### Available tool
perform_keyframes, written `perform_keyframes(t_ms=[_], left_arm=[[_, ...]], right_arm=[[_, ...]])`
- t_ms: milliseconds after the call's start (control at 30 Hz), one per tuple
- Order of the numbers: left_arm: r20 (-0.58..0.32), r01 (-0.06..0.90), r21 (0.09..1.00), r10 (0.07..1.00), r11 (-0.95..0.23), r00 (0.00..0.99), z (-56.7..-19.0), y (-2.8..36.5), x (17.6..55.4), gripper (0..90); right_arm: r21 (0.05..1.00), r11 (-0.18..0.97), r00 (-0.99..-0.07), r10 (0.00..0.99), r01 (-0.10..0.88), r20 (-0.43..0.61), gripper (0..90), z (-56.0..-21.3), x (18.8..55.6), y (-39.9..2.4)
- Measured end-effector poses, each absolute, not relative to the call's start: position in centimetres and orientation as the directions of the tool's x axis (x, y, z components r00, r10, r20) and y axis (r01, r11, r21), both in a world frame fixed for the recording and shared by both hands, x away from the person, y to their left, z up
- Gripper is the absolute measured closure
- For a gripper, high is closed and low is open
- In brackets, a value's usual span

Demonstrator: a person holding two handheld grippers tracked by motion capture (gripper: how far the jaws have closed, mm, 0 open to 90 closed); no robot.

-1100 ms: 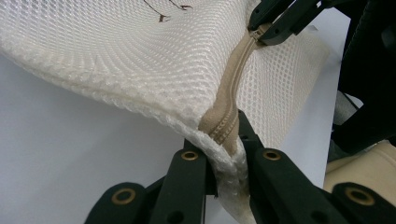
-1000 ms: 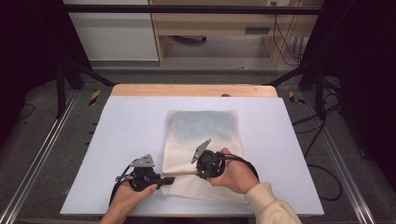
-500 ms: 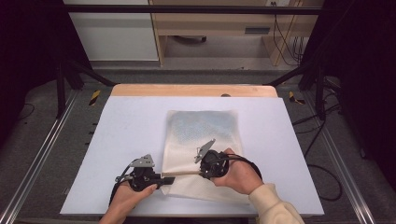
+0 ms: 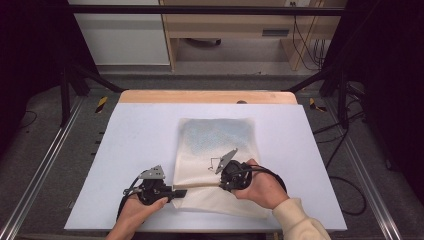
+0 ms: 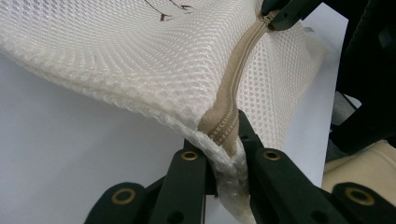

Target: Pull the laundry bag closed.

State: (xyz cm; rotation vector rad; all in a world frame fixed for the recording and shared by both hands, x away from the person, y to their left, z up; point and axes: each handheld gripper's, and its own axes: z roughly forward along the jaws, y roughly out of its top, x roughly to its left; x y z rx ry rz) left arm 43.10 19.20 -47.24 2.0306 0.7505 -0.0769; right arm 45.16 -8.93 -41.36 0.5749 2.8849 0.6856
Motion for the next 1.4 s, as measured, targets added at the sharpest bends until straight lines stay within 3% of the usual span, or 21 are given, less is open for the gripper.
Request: perform_keyframes(t_ms=[1400], left_arm=[[-0.338, 0.533, 0.758, 0.473, -0.376, 0.814, -47.3, 19.1, 43.1, 85.1]], right_arm=[[0.464, 0.797, -0.894, 0.447, 0.387, -0.023, 81.9, -41.1, 44.8, -12.3]])
